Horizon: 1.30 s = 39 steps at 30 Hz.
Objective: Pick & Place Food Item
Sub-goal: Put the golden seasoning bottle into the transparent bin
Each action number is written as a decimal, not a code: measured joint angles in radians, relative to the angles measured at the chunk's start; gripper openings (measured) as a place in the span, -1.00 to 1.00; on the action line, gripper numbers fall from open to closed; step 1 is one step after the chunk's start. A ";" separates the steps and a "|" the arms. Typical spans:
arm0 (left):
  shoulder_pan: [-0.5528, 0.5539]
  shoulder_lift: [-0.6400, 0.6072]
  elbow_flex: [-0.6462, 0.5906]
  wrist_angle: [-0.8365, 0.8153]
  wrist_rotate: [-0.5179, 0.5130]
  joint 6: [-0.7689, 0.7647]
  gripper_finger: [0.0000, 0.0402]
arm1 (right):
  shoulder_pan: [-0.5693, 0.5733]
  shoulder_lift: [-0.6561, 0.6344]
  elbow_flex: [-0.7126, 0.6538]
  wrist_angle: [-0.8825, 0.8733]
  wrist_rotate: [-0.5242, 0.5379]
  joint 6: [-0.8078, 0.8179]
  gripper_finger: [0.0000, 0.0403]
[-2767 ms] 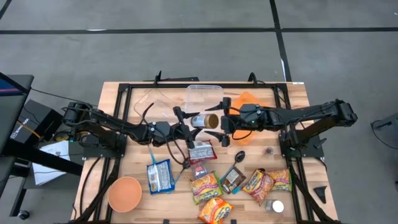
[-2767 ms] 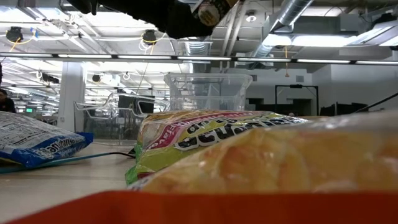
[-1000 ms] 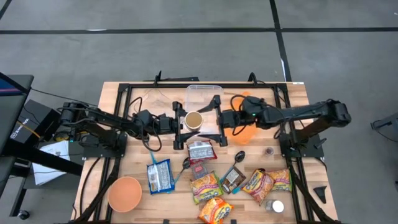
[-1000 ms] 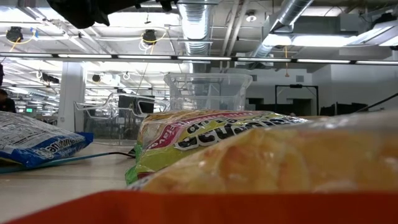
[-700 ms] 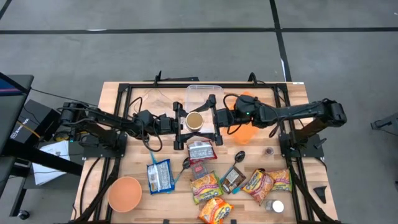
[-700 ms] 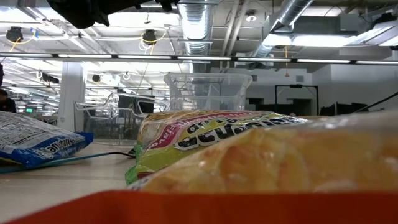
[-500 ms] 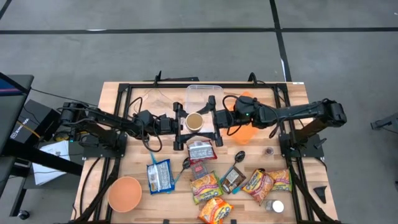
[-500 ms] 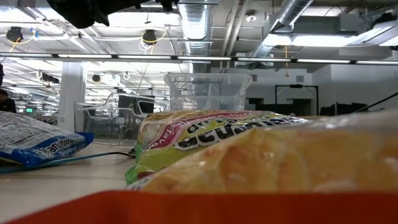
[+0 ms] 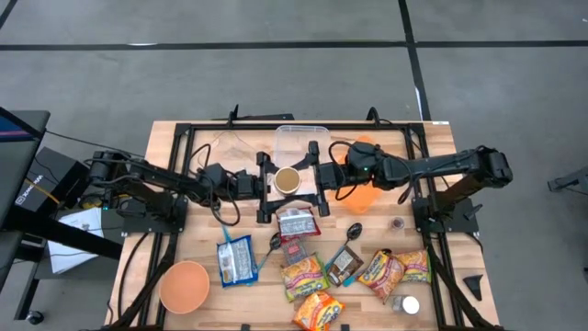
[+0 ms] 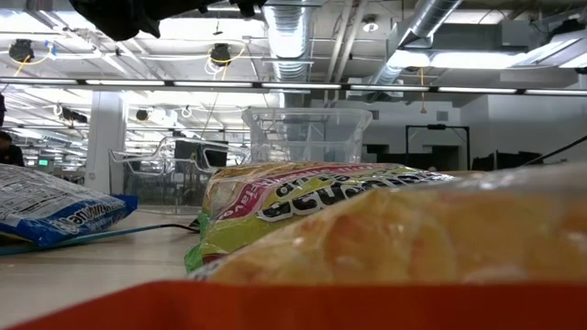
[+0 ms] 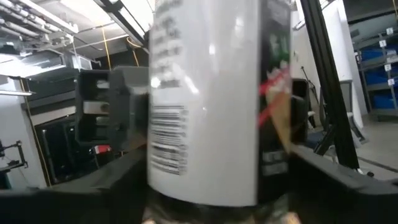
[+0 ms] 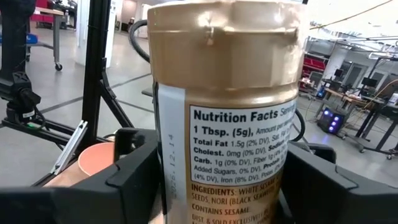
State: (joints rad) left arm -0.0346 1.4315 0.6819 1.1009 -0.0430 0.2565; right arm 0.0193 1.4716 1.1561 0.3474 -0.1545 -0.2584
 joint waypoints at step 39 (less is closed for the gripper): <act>-0.150 0.003 0.136 -0.453 -0.240 0.268 0.98 | 0.184 -0.127 0.000 -0.838 0.468 0.111 0.35</act>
State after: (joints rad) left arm -0.1849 1.4343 0.8182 0.6484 -0.2834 0.5250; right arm 0.2035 1.3445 1.1557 -0.4901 0.3134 -0.1478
